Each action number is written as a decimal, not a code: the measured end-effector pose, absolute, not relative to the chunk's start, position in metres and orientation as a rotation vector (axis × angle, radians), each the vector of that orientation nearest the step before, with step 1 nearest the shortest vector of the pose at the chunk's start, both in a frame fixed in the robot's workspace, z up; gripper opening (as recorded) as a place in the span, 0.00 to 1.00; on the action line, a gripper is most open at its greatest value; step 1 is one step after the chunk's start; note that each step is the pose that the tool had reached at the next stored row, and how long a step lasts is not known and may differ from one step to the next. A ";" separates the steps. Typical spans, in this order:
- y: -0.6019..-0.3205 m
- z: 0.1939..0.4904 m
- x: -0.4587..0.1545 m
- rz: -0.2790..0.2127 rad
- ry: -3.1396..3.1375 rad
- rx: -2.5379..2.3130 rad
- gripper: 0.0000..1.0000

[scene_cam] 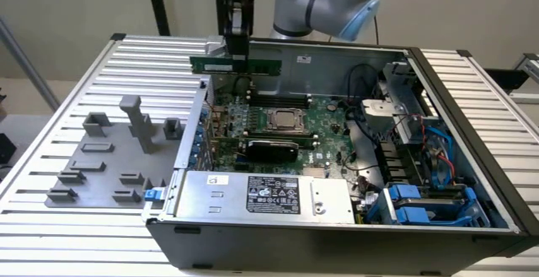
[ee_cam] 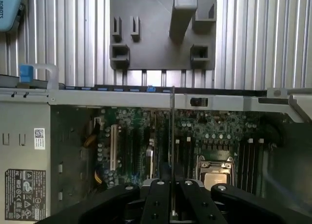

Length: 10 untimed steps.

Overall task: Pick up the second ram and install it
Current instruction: 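Pick up the second ram and move it above second insertion slot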

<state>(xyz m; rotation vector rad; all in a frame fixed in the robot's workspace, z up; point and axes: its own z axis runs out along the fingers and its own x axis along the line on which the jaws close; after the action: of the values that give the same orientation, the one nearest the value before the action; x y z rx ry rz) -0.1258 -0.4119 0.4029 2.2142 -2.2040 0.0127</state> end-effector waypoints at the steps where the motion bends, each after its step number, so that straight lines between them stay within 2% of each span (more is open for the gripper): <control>1: -0.411 0.402 -0.121 0.012 -2.204 2.214 0.00; 10: -0.399 0.389 -0.083 0.011 -2.204 2.215 0.00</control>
<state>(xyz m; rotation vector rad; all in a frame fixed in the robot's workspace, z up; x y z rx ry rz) -0.0832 -0.3987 0.3892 2.2145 -2.2043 0.0114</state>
